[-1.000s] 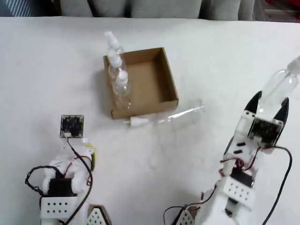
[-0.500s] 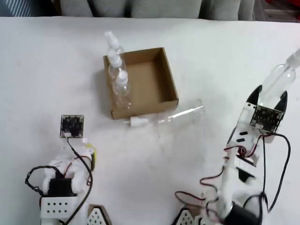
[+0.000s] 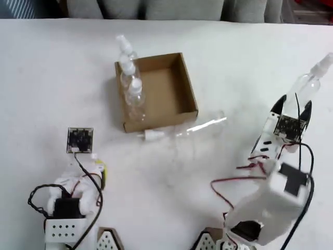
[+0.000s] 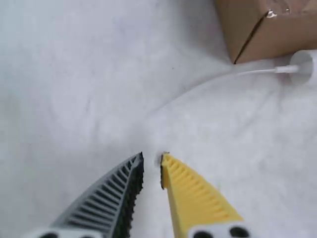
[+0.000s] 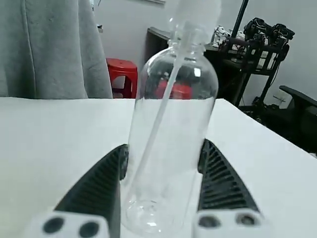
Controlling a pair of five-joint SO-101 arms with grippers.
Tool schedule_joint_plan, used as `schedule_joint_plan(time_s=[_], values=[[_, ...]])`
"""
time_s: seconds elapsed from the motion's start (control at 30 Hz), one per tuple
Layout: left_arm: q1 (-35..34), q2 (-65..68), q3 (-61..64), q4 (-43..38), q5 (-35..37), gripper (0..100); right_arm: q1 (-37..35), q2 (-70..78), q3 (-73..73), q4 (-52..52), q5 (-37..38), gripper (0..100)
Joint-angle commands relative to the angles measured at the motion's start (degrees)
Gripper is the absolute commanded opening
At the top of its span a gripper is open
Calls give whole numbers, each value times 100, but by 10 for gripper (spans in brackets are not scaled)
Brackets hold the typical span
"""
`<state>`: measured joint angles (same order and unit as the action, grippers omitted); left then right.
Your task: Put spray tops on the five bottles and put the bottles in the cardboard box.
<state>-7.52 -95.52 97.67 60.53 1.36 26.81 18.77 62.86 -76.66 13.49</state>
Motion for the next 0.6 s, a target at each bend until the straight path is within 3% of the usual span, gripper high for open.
schedule_joint_plan(time_s=[0.0, 0.23, 0.57], values=[[40, -48, -26, -202, -79, 79, 57, 857, -633, -716, 70, 15], [48, -48, -26, -211, -79, 79, 57, 2123, -1284, -1059, 70, 15], [75, -48, -26, -211, -79, 79, 13, 2519, -1389, -1042, 70, 15]])
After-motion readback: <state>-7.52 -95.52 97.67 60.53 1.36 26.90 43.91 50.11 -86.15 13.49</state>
